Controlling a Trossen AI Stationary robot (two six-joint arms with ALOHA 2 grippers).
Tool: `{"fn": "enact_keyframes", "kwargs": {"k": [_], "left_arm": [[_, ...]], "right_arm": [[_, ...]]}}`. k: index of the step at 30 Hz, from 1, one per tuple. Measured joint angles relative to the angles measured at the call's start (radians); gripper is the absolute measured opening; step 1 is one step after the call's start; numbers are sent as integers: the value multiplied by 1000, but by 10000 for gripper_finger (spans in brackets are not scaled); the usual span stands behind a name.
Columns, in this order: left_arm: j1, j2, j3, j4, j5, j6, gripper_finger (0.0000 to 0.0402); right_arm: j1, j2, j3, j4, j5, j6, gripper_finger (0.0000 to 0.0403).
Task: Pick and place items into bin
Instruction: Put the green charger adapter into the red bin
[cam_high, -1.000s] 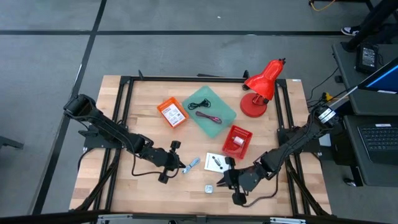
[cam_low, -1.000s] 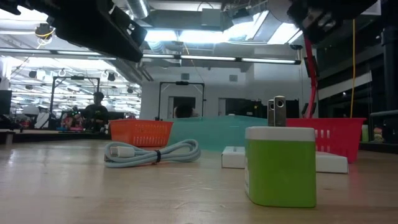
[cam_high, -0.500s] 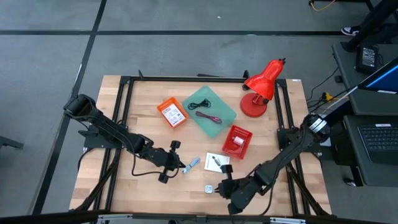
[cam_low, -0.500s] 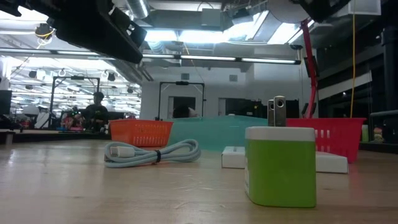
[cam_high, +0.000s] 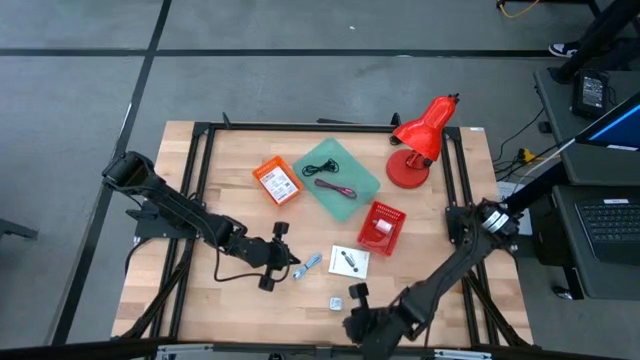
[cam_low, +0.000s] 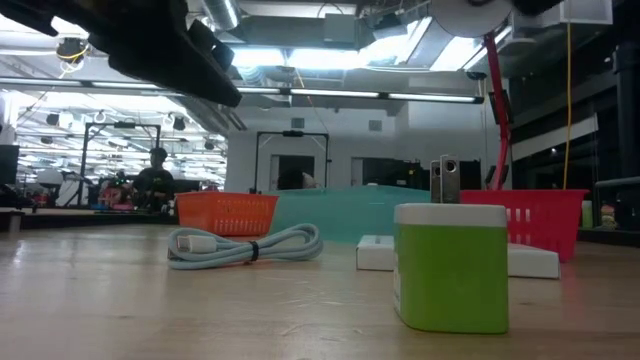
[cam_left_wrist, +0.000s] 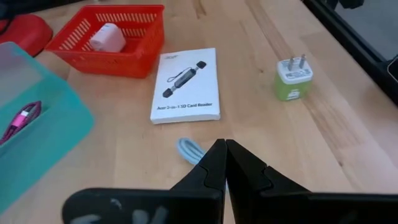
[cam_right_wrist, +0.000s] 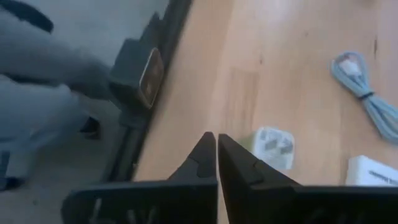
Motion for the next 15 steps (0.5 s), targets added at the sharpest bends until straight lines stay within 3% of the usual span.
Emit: {"fn": "enact_keyframes", "kwargs": {"k": [6,15], "left_arm": [[0,0,0,-2,-1,0,3],[0,0,0,0,-1,0,3]], "right_arm": [[27,15,65,-97,58,51,0],[18,16,44,-142,77,132,7]]}}
